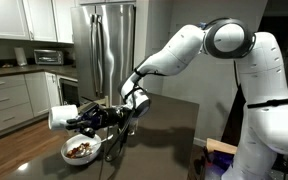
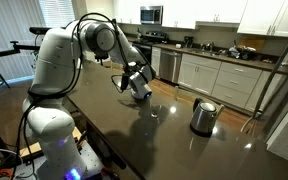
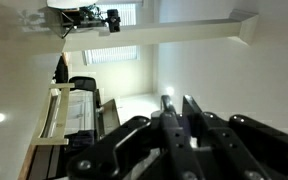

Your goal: Move the white mug backwards, pour the contents in the mug into the white bowl

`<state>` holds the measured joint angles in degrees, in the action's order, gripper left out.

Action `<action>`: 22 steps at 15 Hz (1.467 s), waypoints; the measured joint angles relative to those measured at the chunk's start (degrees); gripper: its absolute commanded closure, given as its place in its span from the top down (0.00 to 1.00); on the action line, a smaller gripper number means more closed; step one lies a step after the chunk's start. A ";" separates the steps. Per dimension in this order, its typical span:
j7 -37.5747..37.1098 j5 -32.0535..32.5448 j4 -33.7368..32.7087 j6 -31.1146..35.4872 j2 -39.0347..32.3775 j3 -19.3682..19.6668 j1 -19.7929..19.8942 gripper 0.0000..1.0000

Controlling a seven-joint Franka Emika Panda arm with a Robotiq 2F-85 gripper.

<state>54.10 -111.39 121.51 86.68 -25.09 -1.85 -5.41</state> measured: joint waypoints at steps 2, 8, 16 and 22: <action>0.02 -1.10 0.58 -1.53 -0.03 0.04 0.06 0.08; 0.03 -3.49 1.34 -5.27 -0.29 0.06 0.07 0.08; 0.03 -3.78 1.33 -5.85 -0.37 0.04 0.05 0.08; 0.03 -3.79 1.11 -5.86 -0.45 0.04 0.05 0.08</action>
<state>54.13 -115.18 122.62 80.83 -25.54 -1.81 -5.36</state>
